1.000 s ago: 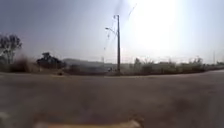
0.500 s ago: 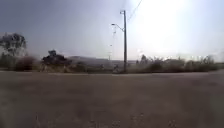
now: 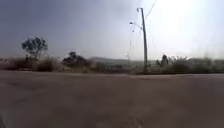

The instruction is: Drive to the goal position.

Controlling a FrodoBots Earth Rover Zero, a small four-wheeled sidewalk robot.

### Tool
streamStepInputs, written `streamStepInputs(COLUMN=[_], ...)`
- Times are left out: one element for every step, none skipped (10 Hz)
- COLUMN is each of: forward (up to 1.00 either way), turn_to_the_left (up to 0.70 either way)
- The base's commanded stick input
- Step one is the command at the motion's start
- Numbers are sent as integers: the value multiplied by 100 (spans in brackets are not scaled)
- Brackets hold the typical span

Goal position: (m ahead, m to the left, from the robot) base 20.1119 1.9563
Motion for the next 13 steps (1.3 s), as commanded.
streamStepInputs(forward=[85,85,85,85,85,85,85,85,85,85,85,85,85], turn_to_the_left=[21,0,0,0,0,0,0,0,0,0,0,0,0])
